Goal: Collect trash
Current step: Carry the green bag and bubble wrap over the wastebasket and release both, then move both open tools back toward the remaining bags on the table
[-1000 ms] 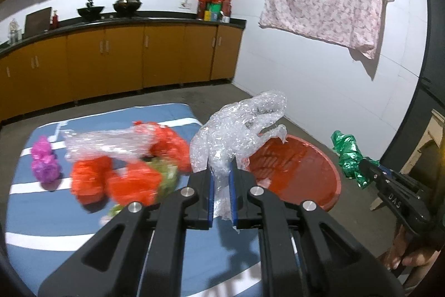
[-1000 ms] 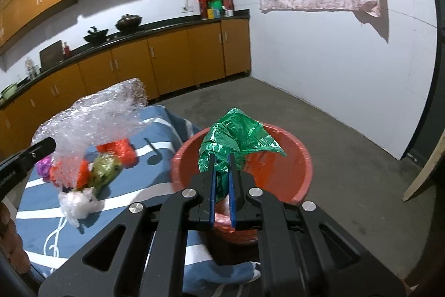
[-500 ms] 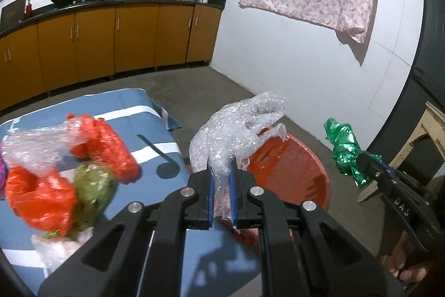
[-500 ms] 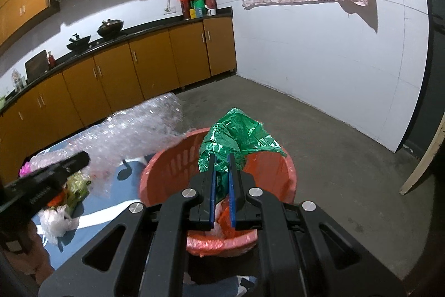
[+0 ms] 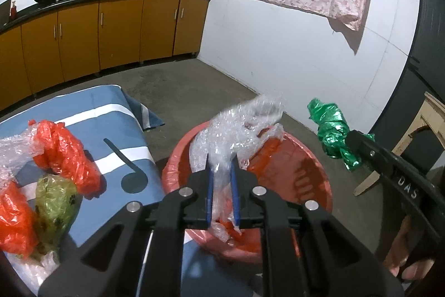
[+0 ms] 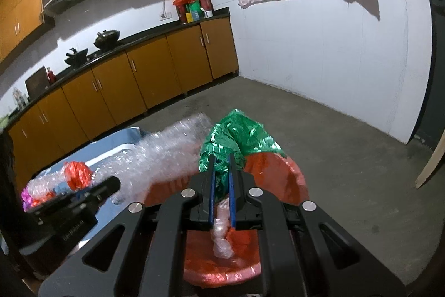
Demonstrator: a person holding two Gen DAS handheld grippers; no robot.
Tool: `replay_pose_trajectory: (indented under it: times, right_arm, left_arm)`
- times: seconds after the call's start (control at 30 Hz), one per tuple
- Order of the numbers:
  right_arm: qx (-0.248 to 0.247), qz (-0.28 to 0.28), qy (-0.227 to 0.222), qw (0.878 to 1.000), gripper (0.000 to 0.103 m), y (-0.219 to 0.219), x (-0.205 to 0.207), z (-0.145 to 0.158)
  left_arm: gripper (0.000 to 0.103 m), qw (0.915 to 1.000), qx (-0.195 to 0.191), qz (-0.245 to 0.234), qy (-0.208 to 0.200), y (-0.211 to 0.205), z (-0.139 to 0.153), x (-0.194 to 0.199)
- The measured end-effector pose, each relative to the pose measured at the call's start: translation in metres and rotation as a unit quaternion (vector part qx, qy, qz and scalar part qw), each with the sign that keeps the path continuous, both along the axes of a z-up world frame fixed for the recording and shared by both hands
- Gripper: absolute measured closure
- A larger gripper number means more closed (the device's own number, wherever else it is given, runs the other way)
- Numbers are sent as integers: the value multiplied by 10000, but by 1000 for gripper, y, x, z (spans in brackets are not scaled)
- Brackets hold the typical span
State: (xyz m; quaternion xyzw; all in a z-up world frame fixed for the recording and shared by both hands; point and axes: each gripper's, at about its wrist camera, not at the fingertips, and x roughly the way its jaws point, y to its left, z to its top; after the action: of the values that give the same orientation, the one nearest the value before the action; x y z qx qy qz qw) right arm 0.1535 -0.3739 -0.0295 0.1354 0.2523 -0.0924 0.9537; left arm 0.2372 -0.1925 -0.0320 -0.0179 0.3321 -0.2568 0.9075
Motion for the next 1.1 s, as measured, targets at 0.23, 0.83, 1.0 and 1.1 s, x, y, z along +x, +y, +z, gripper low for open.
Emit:
replay_pose_trajectory:
  times: [0.23,0.83,1.0,1.1]
  right_arm:
    - [117,-202,-7,9997,58,-11,-13,-6]
    - [-363,521,-15,9980,18,70,-45,8]
    - [-466,993,23,9940,15,117,-43,7]
    - [-444,1294,54,9906,14,145,-43,5]
  left_arm:
    - [60,9997,-56,232,95,19,0,3]
    - [17,9836,401,1614,-694,146,40,-86]
    - [11,9656,606,2422,-732,213,36,-109]
    - [9,9506,685,2957,-645,254,31,-118]
